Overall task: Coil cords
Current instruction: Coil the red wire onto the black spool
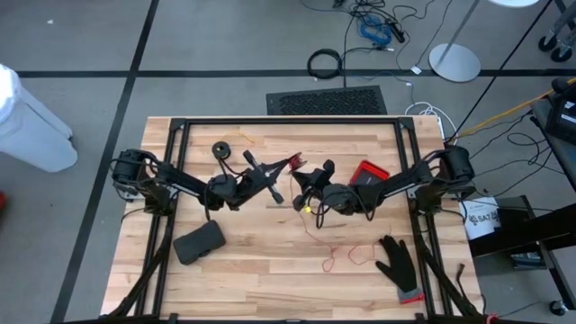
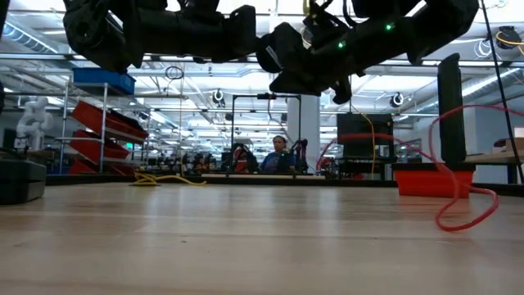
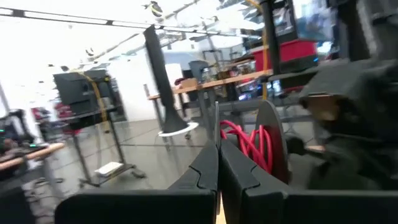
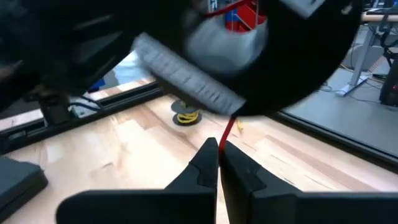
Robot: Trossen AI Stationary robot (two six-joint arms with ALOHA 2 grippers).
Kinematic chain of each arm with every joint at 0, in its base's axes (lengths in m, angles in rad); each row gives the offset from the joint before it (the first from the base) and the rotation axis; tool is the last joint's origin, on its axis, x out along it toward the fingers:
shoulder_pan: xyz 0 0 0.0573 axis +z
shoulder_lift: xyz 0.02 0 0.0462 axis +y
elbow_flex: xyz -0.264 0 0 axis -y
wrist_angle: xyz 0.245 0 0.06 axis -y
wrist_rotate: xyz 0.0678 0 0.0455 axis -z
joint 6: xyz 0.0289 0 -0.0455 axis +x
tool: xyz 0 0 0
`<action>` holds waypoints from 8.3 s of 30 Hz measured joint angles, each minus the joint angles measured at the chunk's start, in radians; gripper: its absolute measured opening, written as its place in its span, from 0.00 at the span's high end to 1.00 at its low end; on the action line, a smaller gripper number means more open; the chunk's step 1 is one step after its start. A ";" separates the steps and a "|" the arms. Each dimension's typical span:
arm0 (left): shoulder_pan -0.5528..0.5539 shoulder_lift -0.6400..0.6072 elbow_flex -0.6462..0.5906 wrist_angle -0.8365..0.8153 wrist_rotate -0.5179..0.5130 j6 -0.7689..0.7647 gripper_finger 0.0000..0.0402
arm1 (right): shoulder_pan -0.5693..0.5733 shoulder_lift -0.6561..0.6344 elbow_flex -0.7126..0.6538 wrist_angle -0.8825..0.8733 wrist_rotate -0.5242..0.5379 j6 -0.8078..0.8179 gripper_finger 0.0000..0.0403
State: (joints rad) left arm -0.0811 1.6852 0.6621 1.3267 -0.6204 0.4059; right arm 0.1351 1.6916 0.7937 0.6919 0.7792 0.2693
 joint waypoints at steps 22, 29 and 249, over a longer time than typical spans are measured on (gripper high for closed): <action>-0.034 0.110 0.003 0.010 -0.093 0.281 1.00 | 0.034 0.002 0.304 -0.576 -0.055 -0.016 1.00; -0.082 0.111 0.004 0.005 -0.121 0.385 1.00 | 0.027 -0.062 0.413 -0.924 -0.161 0.033 1.00; -0.057 -0.180 0.003 -0.236 0.120 0.183 1.00 | 0.301 0.012 0.150 -1.209 -0.385 0.465 1.00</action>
State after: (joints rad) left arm -0.1383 1.5051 0.6655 1.0909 -0.4999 0.5892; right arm 0.4361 1.7031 0.9436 -0.5175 0.3940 0.7347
